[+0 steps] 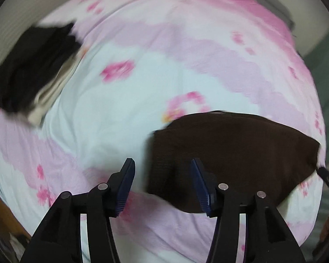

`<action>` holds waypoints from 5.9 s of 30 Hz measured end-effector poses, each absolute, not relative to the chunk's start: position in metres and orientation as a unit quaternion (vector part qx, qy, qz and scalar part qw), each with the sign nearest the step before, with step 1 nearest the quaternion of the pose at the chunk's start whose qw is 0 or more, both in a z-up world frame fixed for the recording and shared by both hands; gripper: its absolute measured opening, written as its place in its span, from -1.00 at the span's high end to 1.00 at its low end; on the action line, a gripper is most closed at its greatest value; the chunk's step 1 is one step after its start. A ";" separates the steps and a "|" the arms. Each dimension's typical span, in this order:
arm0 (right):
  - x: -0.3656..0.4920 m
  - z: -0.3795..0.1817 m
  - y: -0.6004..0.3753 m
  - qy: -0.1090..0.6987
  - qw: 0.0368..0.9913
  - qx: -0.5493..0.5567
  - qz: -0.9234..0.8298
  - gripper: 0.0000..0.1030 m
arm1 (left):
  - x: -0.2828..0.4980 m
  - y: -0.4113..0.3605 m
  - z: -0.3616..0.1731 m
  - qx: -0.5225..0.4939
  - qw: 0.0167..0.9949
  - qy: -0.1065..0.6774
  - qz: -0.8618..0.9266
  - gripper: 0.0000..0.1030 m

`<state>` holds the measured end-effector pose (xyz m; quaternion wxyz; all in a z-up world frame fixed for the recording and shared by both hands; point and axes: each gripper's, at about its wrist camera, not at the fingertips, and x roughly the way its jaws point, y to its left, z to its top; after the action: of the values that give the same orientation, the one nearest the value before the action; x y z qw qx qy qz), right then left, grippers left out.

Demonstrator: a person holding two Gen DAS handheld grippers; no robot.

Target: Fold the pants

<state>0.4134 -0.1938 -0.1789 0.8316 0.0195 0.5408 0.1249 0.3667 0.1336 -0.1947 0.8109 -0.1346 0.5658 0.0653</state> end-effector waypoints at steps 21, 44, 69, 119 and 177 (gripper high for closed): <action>0.500 -0.239 -0.414 0.507 0.848 0.139 0.066 -0.54 | 0.415 -0.116 -0.180 -0.086 0.808 0.578 -0.067 -0.15; 0.543 -0.337 -0.430 0.577 0.771 0.240 0.125 0.22 | 0.391 -0.147 -0.202 -0.080 0.796 0.600 -0.023 -0.15; 0.474 -0.111 -0.326 0.489 0.864 0.095 0.077 0.37 | 0.373 -0.053 -0.135 -0.113 0.832 0.543 0.012 -0.15; 0.405 -0.148 0.122 0.544 0.787 -0.191 0.221 -0.42 | 0.343 0.263 -0.149 -0.129 0.809 0.560 0.119 -0.35; 0.344 -0.225 -0.136 0.639 0.762 0.015 0.098 -0.45 | 0.370 0.158 -0.248 -0.145 0.773 0.617 -0.019 -0.22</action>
<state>0.3441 -0.1360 -0.2252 0.7625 0.0152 0.6394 0.0977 0.3700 0.1575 -0.2479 0.7729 -0.1454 0.6174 -0.0190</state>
